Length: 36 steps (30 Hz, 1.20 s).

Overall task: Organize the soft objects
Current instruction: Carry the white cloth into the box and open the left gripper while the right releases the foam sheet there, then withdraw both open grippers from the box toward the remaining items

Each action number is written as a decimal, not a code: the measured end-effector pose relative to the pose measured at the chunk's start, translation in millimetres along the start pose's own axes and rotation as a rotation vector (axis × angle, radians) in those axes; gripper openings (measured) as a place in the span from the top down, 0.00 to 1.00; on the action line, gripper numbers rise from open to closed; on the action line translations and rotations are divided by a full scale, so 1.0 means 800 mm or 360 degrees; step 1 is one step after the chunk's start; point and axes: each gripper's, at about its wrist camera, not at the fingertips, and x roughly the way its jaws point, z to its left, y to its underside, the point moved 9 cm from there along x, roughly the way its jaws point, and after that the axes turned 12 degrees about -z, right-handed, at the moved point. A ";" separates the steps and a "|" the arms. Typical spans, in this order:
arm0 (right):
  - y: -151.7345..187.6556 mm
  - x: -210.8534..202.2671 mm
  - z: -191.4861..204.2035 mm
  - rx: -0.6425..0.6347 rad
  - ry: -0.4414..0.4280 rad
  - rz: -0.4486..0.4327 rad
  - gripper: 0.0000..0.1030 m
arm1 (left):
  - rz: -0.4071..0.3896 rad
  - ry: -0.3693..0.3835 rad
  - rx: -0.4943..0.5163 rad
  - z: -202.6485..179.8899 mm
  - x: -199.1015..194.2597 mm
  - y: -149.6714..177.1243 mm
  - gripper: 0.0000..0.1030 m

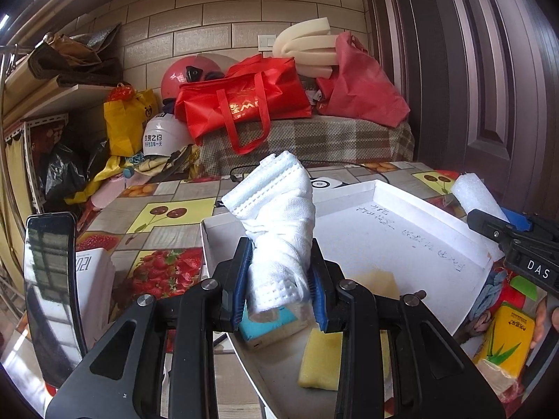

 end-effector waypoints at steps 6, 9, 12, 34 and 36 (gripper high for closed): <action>0.003 0.009 0.004 -0.0008 -0.0014 0.0043 0.50 | 0.0078 0.0008 0.0020 -0.004 0.017 0.006 0.71; 0.004 0.013 0.006 -0.0017 -0.0026 0.0067 0.50 | 0.0104 0.0029 0.0059 -0.012 0.021 0.008 0.71; 0.005 0.013 0.008 -0.0026 -0.0028 0.0071 0.50 | 0.0102 0.0034 0.0090 -0.016 0.020 0.009 0.71; 0.005 0.013 0.030 -0.0198 -0.0051 0.0056 0.13 | 0.0010 -0.0058 0.0271 -0.027 0.009 0.002 0.00; 0.004 0.012 0.030 -0.0187 -0.0054 0.0047 0.06 | 0.0011 -0.0063 0.0256 -0.023 0.009 0.002 0.00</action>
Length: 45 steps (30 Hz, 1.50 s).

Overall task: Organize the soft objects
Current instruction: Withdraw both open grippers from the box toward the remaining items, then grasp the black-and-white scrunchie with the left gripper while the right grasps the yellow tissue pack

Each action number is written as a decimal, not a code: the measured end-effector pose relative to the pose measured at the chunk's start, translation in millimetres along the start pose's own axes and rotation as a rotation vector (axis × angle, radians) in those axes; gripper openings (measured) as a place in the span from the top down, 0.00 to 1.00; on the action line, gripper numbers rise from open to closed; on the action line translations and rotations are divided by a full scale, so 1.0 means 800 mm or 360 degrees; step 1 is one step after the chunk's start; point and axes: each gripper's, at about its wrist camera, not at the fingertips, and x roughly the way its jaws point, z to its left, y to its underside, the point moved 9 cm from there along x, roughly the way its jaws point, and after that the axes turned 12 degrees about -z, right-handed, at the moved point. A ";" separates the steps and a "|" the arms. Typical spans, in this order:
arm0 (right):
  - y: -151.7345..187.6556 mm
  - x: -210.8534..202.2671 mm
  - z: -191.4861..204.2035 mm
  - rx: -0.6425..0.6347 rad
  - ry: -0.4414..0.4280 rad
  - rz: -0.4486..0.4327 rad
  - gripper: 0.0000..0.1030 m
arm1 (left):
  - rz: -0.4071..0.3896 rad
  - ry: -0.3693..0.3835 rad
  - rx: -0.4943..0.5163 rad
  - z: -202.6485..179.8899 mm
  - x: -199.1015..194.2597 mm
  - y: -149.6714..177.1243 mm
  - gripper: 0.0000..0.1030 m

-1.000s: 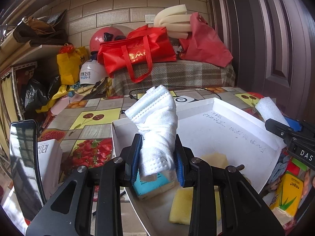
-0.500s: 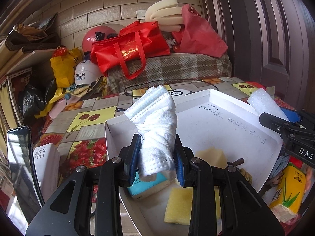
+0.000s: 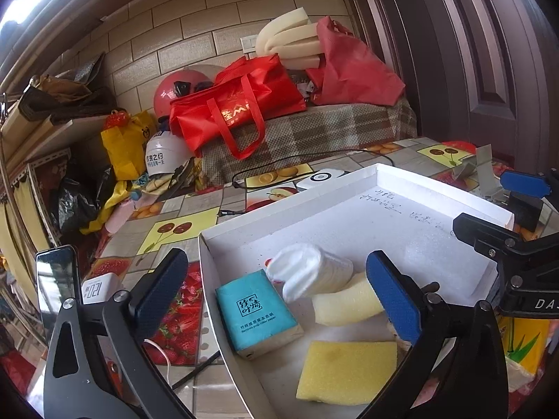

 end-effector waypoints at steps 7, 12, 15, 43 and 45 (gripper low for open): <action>-0.005 -0.005 -0.005 0.0019 0.0011 -0.0045 0.00 | -0.0020 0.0002 -0.0061 0.007 -0.002 -0.002 0.00; -0.013 -0.022 -0.016 0.0065 0.0046 -0.0150 0.00 | -0.0093 0.0003 -0.0244 0.033 -0.013 -0.006 0.00; -0.011 -0.030 -0.022 0.0084 0.0055 -0.0143 0.00 | -0.0068 0.0016 -0.0323 0.044 -0.019 -0.001 0.00; 0.058 -0.121 -0.004 0.0071 -0.0252 0.0233 0.00 | 0.0329 0.1004 0.0057 -0.109 -0.194 0.066 0.00; 0.062 -0.118 0.013 0.0099 -0.0310 0.0279 0.00 | 0.0327 0.1023 0.0068 -0.112 -0.198 0.066 0.00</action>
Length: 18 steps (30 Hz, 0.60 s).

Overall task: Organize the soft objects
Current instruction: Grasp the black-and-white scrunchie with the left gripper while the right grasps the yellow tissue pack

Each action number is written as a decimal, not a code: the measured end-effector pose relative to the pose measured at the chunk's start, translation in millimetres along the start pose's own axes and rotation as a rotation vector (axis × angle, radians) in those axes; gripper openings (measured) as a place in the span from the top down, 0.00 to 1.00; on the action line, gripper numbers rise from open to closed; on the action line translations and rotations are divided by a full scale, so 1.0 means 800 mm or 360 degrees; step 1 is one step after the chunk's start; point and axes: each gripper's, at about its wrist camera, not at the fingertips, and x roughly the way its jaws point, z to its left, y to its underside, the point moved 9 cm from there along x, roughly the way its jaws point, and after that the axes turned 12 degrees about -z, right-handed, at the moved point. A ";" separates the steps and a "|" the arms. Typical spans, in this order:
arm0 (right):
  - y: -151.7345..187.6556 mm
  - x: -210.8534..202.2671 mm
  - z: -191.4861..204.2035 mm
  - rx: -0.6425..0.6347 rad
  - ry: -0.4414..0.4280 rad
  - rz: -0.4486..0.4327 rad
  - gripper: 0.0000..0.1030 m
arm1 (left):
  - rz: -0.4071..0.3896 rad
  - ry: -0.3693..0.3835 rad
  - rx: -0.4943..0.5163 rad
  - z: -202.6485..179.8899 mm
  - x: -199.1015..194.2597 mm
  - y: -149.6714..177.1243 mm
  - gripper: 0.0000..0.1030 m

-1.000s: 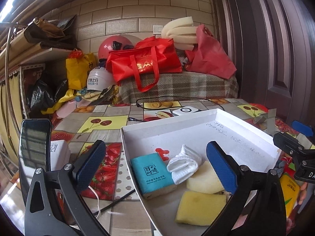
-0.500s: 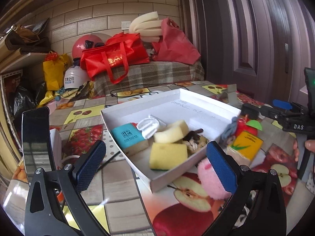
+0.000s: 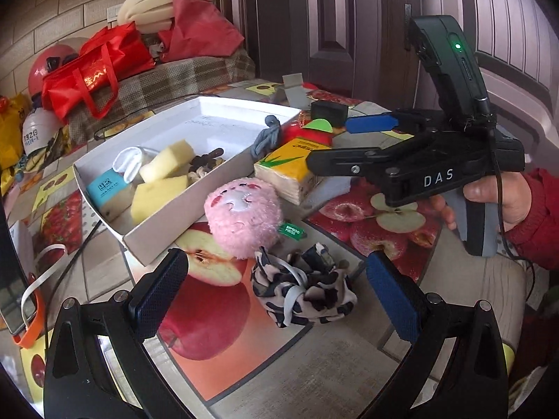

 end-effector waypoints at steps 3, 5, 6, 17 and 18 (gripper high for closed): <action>0.007 0.014 0.009 -0.0001 0.0022 0.0080 0.00 | 0.0042 0.0003 0.0010 -0.002 0.004 0.004 0.00; 0.011 0.023 0.009 0.0012 0.0040 0.0126 0.00 | 0.0084 0.0011 0.0025 -0.004 0.009 0.009 0.00; 0.013 0.026 0.009 0.0028 0.0042 0.0144 0.00 | 0.0106 0.0019 0.0037 -0.007 0.012 0.011 0.01; 0.020 0.030 0.007 0.0099 0.0008 0.0189 0.30 | 0.0276 0.0018 0.0073 -0.007 0.034 0.030 0.54; 0.017 0.025 0.007 0.0105 -0.0001 0.0158 0.30 | 0.0248 0.0011 0.0078 -0.007 0.030 0.027 0.55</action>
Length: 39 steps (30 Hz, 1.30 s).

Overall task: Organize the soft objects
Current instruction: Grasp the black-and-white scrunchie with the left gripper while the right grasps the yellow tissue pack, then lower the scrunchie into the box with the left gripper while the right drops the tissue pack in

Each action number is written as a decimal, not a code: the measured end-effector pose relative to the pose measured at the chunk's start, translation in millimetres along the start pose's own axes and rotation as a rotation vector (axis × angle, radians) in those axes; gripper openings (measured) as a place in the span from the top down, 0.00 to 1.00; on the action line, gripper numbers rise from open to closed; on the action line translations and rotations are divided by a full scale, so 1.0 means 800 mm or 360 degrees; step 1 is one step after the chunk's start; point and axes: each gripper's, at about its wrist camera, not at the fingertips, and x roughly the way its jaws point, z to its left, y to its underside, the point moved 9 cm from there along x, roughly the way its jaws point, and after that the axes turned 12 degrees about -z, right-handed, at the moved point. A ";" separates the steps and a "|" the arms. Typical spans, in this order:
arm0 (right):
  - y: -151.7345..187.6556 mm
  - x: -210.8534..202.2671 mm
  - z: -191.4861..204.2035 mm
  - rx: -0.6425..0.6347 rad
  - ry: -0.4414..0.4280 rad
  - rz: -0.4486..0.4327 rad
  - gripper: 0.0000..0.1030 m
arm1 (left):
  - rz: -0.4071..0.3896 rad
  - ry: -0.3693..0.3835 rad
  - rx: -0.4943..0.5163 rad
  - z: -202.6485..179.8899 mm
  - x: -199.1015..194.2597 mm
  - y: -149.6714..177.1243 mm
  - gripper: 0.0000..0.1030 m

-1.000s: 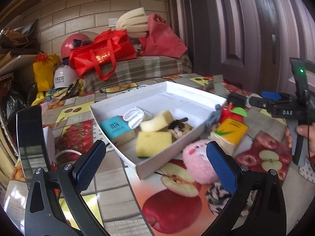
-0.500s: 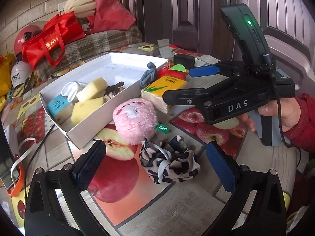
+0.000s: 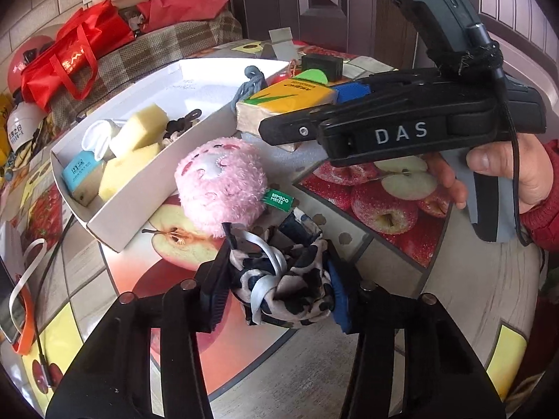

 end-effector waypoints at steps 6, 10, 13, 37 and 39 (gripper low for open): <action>-0.025 -0.065 -0.011 0.0020 0.0060 -0.0380 0.30 | -0.0375 -0.0128 0.0007 0.009 -0.056 -0.029 0.54; -0.031 -0.107 -0.024 -0.0029 0.0211 -0.0568 0.30 | -0.0658 -0.0384 -0.0193 0.058 -0.104 -0.038 0.54; -0.035 -0.108 -0.031 -0.0014 0.0238 -0.0578 0.30 | -0.0711 -0.0600 -0.0353 0.105 -0.110 -0.036 0.54; -0.061 -0.041 0.003 -0.0115 0.0208 -0.0567 0.30 | -0.0669 -0.0842 -0.0451 0.178 -0.054 -0.058 0.54; -0.064 -0.032 0.004 -0.0116 0.0205 -0.0561 0.30 | -0.0663 -0.0849 -0.0453 0.183 -0.049 -0.061 0.54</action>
